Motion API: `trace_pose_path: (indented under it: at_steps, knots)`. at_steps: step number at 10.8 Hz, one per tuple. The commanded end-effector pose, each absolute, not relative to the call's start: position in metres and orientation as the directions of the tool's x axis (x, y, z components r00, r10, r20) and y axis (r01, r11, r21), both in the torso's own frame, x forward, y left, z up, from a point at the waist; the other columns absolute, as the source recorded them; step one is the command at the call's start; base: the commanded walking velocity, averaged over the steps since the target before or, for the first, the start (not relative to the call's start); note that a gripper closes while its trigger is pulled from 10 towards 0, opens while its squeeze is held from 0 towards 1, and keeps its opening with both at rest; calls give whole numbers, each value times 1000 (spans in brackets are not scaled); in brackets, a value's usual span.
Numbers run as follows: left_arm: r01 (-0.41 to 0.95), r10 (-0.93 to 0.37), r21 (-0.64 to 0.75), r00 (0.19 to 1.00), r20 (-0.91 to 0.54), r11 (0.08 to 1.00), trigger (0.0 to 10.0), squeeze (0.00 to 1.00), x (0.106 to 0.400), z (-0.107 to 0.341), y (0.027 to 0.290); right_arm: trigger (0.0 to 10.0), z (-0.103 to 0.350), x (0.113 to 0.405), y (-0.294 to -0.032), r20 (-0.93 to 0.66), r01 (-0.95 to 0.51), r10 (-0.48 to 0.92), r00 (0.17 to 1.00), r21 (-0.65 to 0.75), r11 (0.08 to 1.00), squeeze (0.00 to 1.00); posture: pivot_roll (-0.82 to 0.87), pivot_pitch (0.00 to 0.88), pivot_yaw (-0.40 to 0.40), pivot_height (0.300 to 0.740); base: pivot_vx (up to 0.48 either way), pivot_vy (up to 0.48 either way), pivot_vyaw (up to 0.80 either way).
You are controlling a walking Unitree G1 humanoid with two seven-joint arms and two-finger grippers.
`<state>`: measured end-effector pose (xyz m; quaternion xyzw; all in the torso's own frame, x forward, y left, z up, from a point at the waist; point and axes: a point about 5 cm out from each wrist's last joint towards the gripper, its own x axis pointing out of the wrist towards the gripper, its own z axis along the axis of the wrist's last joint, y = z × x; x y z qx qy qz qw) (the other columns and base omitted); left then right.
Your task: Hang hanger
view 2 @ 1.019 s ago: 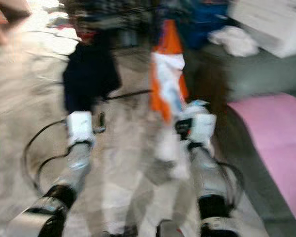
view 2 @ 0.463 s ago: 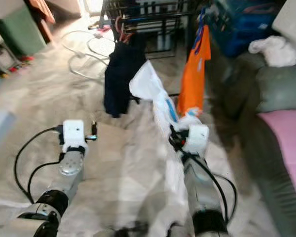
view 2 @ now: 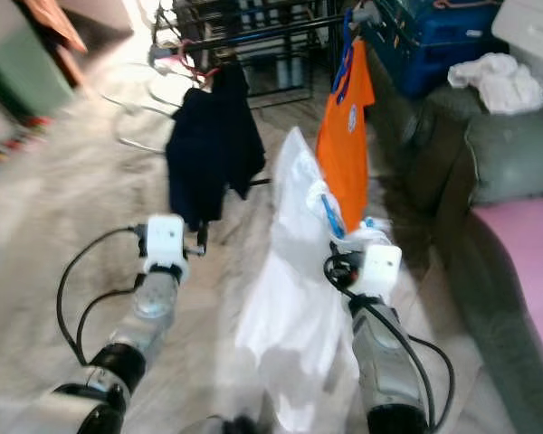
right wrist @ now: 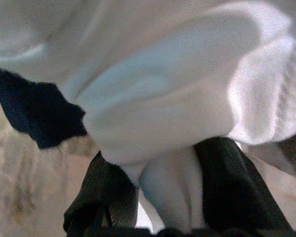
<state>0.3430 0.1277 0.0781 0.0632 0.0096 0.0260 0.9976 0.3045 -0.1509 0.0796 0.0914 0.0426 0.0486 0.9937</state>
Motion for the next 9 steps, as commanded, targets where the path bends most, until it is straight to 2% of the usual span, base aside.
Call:
trace_pose_path:
  at_steps: [1,3,5,7,9]
  knots:
    - [-56,58,118,998,-16,991,10000,0,344,80,126,10000,85,305,-147,-52,-119,130,990,171,978,0,-315,160,107,740,405,0,0]
    - [-102,107,87,993,-49,991,10000,0,341,73,129,10000,82,304,-149,-77,-159,171,982,142,977,0,-296,155,64,740,289,354,0]
    - [-172,183,113,978,-98,979,10000,0,335,62,140,10000,80,307,-149,-103,-201,214,971,124,972,0,-251,136,9,740,0,0,0]
    - [-214,224,120,971,-79,969,10000,0,333,62,151,10000,81,311,-142,-109,-246,259,960,118,962,0,-213,137,-14,740,0,0,0]
    - [-288,297,106,951,-85,952,10000,0,323,54,163,10000,82,319,-125,-110,-304,318,942,129,944,0,-143,147,-32,740,0,0,0]
